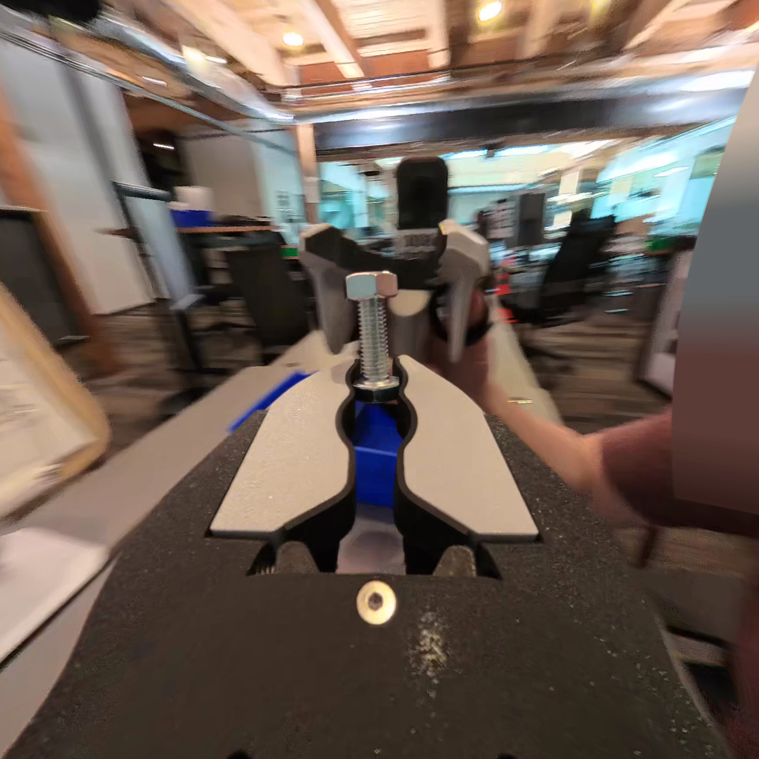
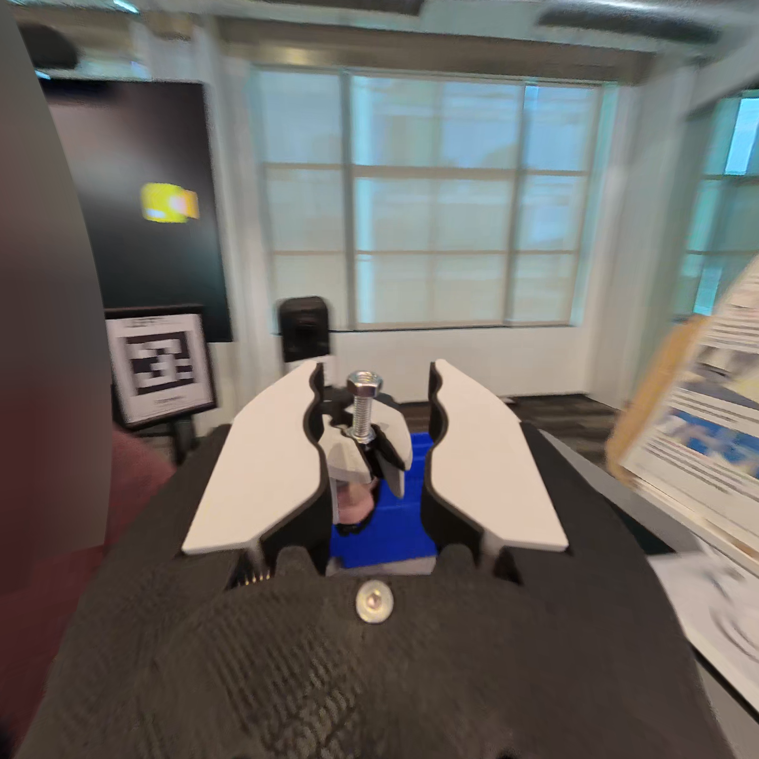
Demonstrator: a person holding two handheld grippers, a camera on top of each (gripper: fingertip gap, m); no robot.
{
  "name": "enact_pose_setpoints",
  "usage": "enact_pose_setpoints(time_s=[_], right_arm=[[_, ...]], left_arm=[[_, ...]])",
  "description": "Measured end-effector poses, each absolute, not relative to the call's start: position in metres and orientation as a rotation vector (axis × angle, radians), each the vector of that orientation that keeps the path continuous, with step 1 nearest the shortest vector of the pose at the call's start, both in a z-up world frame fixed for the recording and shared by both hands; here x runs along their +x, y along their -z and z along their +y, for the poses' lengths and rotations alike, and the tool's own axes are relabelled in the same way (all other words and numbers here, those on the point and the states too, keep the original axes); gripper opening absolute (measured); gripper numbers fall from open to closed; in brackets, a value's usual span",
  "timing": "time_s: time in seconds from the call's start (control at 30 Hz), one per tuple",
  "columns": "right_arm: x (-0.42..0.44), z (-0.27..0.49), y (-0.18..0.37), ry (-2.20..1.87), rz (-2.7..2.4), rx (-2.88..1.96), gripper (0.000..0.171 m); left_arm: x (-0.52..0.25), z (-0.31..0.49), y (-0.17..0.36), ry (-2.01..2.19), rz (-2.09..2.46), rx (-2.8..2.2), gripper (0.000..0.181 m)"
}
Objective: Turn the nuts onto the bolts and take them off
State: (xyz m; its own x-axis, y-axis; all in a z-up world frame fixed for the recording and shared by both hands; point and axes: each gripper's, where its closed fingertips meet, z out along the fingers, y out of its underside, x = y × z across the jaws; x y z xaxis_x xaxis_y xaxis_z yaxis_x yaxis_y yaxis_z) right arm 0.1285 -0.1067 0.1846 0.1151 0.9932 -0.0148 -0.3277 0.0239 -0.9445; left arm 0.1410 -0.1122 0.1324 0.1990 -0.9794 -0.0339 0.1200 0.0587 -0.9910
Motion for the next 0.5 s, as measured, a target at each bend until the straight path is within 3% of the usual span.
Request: enact_pose_setpoints(time_s=[0.17,0.37,0.5], right_arm=[[0.109,-0.098,-0.172,-1.170,-0.769,-1.161,0.044],[0.103,-0.100,-0.166,-1.201,-0.787,-1.182,0.017],[0.105,-0.103,-0.165,-1.206,-0.850,-1.181,0.018]], left_arm=[[0.131,-0.087,-0.128,0.728,0.879,-1.216,0.015],[0.131,-0.087,-0.128,0.693,0.895,-1.220,0.014],[0.133,-0.089,-0.126,0.710,0.926,-1.226,0.015]])
